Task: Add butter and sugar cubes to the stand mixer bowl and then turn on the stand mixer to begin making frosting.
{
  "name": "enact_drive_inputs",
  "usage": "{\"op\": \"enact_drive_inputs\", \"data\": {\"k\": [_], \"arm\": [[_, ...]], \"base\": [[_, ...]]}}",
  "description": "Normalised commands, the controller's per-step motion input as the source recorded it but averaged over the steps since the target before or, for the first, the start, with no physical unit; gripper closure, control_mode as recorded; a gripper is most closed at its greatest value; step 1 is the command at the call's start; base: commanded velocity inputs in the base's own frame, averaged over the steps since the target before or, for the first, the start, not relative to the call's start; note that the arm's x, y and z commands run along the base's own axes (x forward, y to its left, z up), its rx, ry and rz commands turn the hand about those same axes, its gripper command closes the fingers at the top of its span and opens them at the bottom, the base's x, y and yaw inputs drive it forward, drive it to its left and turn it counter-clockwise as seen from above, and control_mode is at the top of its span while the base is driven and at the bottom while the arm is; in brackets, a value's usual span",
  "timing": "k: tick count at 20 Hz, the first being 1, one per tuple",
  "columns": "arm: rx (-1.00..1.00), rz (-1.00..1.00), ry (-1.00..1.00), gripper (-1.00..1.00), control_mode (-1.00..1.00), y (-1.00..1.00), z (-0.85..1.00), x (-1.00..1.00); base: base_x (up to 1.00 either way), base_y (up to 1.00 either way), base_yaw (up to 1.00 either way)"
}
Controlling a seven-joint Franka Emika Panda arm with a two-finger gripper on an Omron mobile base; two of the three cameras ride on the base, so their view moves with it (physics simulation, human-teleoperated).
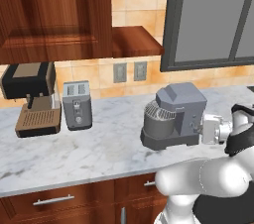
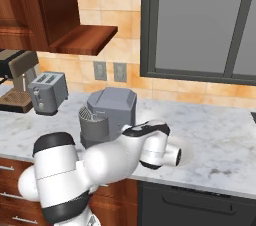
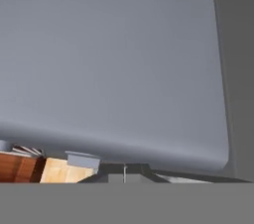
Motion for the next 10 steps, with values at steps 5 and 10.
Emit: {"op": "enact_drive_inputs", "data": {"k": [5, 10], "arm": [[0.11, 0.0, 0.0, 1.0, -1.0, 0.43, -0.2, 0.12], [0.06, 0.0, 0.0, 1.0, -1.0, 0.79, -0.06, 0.05]], "base": [[0.0, 0.0, 0.0], [0.0, 0.0, 0.0]]}}
